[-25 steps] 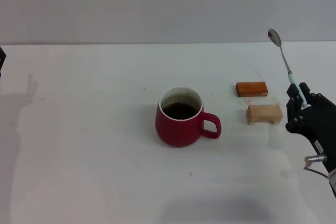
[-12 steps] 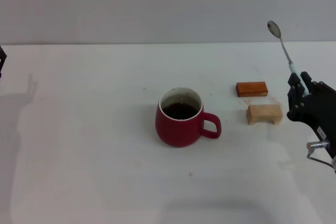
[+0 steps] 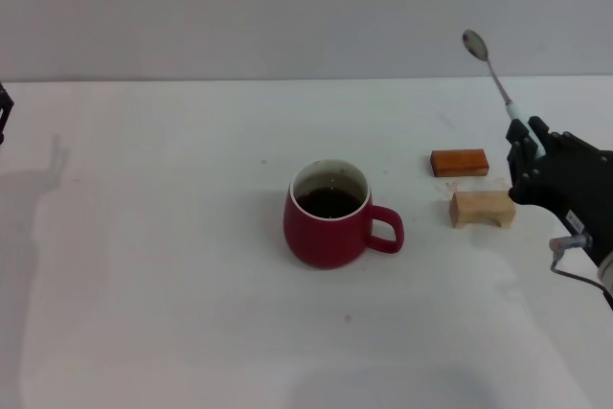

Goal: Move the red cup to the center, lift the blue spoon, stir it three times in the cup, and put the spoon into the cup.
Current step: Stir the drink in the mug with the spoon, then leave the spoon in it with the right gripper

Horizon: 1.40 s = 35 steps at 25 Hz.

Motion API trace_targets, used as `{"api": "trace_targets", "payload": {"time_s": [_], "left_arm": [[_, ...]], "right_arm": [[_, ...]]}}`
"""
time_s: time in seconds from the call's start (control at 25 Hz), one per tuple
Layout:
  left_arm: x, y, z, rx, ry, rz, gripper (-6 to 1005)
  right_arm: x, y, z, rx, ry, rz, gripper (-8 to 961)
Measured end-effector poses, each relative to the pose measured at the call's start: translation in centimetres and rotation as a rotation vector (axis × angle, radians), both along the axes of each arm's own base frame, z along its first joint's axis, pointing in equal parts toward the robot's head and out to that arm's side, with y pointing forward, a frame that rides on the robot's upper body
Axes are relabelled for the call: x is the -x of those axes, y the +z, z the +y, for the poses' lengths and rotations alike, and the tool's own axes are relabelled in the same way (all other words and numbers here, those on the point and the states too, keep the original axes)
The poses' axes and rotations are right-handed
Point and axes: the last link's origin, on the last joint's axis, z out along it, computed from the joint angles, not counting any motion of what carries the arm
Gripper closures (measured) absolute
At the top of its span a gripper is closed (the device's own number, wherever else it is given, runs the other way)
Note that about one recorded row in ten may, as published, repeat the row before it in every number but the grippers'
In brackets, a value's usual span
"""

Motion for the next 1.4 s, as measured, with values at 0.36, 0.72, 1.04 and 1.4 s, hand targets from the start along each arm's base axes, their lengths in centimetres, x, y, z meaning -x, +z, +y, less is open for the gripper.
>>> {"api": "trace_targets", "payload": {"time_s": [0.36,0.72,1.04,1.4], "left_arm": [[-0.1,0.0,0.1,-0.001,-0.003,-0.001,159],[-0.1,0.3,0.4,-0.012,0.005,-0.005,159],[-0.1,0.3,0.4,-0.014,0.006,-0.007,159],[0.0,0.4,0.4,-0.018,0.009,-0.011,159]], "right_arm": [[1.8,0.3,0.8,0.031,0.02,-0.043,802],[2.7,1.0,1.6,0.05,0.025,-0.044,800],[4.1,1.5,2.4,0.096,0.037,-0.061,798],[5.6,2.3,2.8,0.161,0.053,-0.082,796]]}}
